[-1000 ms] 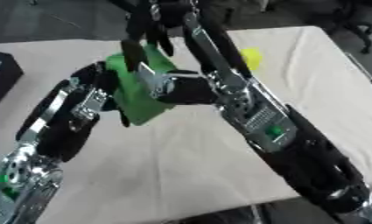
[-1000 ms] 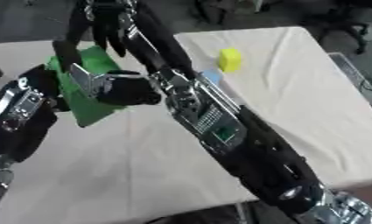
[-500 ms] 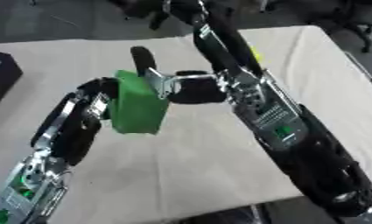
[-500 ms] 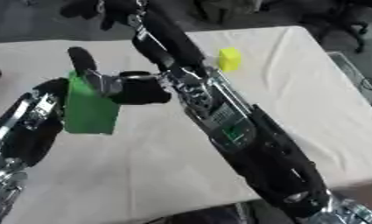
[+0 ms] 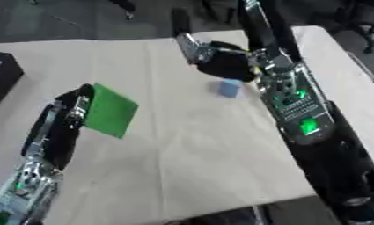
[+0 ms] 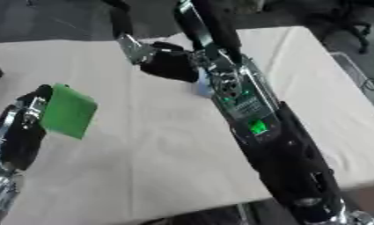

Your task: Pick up the objects with one hand, pass them to the other hand, and then place them into the box on the other side of the table.

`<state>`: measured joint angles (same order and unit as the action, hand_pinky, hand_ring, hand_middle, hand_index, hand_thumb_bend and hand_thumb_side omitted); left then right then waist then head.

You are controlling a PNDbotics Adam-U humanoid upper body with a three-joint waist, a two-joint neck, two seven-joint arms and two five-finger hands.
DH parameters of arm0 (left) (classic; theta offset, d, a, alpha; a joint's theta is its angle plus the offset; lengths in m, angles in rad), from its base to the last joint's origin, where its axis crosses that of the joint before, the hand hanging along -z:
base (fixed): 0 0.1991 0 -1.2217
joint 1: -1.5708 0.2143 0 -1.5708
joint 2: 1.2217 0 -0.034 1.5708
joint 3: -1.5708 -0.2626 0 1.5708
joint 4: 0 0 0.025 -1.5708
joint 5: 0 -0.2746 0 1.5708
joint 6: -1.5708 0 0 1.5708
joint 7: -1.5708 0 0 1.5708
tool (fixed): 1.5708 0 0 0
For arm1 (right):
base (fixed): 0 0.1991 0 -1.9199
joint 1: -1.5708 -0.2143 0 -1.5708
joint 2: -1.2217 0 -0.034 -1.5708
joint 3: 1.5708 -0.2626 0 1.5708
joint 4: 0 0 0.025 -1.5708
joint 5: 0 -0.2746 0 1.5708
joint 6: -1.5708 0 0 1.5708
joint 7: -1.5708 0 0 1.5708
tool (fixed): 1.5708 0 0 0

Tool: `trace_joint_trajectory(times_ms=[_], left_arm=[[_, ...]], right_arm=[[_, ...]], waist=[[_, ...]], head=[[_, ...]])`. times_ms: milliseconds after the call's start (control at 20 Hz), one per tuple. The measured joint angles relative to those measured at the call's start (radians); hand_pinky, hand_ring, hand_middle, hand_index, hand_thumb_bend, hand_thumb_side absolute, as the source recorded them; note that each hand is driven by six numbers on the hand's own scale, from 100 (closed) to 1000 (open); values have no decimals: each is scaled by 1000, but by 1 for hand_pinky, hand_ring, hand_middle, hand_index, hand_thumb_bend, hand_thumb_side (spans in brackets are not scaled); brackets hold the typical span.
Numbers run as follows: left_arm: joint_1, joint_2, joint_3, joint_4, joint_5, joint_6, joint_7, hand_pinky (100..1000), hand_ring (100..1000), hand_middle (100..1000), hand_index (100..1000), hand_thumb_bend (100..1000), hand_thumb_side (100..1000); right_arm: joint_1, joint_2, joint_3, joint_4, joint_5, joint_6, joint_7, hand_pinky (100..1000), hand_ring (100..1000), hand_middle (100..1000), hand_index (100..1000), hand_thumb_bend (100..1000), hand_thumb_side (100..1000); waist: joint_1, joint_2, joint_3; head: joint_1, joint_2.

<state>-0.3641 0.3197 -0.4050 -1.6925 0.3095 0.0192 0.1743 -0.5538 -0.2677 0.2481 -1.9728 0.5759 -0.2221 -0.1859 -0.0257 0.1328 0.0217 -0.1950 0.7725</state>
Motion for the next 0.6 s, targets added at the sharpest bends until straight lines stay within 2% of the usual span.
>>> trace_joint_trajectory(times_ms=[150, 400, 500, 600], left_arm=[[17, 41, 57, -17, -7, -8, 55, 329, 912, 610, 318, 100, 559], [66, 162, 184, -63, -9, 1, 178, 323, 895, 607, 310, 100, 514], [89, 214, 243, -59, -7, 18, 248, 321, 897, 608, 305, 100, 505], [109, 265, 298, -30, -5, 50, 333, 321, 906, 613, 302, 100, 505]], right_arm=[[19, 0, -17, 0, 15, 8, -23, 595, 702, 779, 764, 100, 301], [46, -3, -25, 4, 31, 10, -40, 592, 704, 780, 764, 100, 365], [58, -9, -25, 8, 35, 10, -44, 591, 704, 781, 765, 100, 376], [69, -13, -25, 13, 36, 9, -47, 591, 705, 780, 764, 100, 386]], waist=[[1, 0, 3], [6, -1, 5], [7, -4, 6], [8, -9, 4]], head=[[4, 0], [27, 0], [52, 0], [99, 0]])
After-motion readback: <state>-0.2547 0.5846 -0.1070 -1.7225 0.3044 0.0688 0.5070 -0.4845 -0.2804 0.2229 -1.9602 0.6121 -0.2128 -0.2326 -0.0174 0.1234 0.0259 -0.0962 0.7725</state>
